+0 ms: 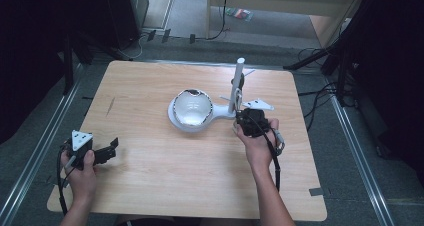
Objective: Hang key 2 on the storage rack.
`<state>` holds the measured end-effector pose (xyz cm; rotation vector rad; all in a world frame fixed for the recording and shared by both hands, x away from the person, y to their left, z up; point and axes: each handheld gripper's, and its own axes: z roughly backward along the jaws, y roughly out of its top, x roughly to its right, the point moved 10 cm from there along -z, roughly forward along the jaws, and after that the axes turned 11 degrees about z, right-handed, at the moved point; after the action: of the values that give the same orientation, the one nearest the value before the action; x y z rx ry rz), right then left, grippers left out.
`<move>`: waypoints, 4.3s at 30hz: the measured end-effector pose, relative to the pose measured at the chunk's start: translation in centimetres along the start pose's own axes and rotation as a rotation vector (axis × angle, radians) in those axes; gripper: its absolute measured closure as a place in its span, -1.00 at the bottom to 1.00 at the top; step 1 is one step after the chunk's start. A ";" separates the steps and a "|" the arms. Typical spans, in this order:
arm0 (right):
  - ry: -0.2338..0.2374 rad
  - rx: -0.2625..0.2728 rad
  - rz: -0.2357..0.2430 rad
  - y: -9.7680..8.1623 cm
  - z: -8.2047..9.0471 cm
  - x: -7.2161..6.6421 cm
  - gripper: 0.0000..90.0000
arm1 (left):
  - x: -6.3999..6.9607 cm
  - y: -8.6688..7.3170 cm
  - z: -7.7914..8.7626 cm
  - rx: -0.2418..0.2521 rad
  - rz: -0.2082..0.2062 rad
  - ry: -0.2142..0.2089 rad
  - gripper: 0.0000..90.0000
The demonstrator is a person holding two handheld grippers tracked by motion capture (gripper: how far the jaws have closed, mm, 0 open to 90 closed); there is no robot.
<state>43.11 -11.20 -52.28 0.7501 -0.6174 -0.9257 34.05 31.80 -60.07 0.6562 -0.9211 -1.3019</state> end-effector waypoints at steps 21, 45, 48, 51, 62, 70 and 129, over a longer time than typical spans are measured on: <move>-0.009 0.054 -0.034 -1.2 0.6 1.3 -0.40 | 0.0 0.0 0.0 -0.003 -0.006 0.000 -0.83; -0.096 0.100 -0.097 -6.4 4.5 5.3 -1.00 | 0.0 0.0 0.0 -0.003 -0.007 0.002 -0.83; -0.106 0.102 -0.109 -7.2 4.8 5.8 -1.00 | 0.0 0.0 0.0 -0.003 -0.007 0.002 -0.83; -0.115 0.098 -0.114 -8.1 5.1 6.3 -1.00 | 0.0 0.0 0.0 -0.003 -0.007 0.002 -0.83; -0.150 0.063 -0.126 -11.1 5.9 7.5 -1.00 | 0.0 0.0 0.0 -0.003 -0.008 0.003 -0.83; -0.142 0.040 -0.122 -12.9 6.0 7.7 -1.00 | 0.0 0.0 0.0 -0.001 -0.006 0.003 -0.83; -0.190 0.037 -0.209 -20.2 10.6 12.0 -0.88 | 0.0 0.0 0.4 0.022 0.006 -0.002 -0.83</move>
<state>31.24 -32.70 -60.14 0.7755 -0.7338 -1.1904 33.70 31.89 -59.84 0.6685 -0.9396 -1.2895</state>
